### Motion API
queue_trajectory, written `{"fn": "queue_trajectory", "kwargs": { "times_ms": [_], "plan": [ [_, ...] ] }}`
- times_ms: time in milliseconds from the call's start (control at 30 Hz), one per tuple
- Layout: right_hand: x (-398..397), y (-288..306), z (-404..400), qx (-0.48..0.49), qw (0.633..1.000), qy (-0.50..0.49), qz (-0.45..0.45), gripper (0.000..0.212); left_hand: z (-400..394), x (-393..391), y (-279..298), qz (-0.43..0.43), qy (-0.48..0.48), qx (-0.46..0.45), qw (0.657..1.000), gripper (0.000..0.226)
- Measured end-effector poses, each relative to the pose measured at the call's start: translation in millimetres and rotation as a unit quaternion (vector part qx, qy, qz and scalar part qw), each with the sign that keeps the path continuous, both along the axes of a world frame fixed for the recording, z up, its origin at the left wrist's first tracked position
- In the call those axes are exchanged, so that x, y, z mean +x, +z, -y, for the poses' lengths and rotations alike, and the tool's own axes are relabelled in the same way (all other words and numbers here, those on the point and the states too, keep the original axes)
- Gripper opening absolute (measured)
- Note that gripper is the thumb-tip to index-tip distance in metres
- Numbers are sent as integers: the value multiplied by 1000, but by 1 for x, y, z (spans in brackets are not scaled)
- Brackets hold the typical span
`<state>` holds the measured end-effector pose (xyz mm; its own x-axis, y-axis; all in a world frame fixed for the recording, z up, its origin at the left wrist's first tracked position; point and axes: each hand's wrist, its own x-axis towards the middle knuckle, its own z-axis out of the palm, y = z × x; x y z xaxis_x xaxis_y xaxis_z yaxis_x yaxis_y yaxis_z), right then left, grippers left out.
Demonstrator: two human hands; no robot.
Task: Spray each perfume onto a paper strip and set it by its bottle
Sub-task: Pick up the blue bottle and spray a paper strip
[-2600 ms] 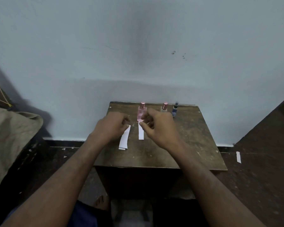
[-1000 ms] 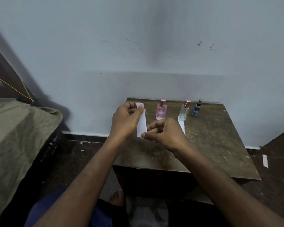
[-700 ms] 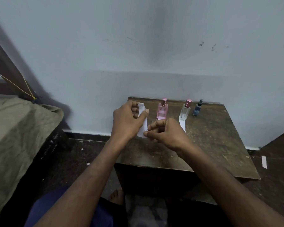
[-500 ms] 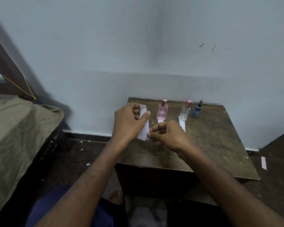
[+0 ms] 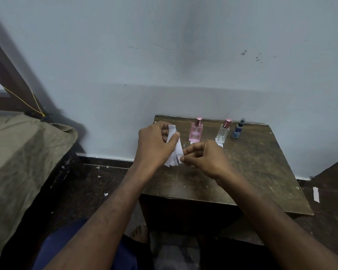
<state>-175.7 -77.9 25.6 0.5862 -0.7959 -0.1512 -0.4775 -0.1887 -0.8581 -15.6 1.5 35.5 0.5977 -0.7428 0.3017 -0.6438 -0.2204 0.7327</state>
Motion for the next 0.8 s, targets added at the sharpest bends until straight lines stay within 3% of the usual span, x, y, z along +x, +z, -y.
{"fn": "queue_trajectory", "kwargs": {
  "times_ms": [133, 267, 400, 667, 800],
  "plan": [
    [2, -6, 1, -151, 987, -13, -61, 15, 0, -2, -1, -5, -7, 16, 1000, 36],
    [2, -8, 4, -179, 978, 6, -110, 12, -3, -5, 1, -11, -20, 22, 999, 31],
    [3, -4, 3, -181, 981, 20, -66, 23, -4, -5, 3, -32, -34, 34, 998, 23],
    [7, 1, 4, -235, 972, -15, 6, 11, -7, -10, 6, -73, -90, 53, 992, 28],
    [5, 6, 3, -250, 968, -16, 34, 8, -7, -13, 6, -206, -112, 21, 972, 28]
  ]
}}
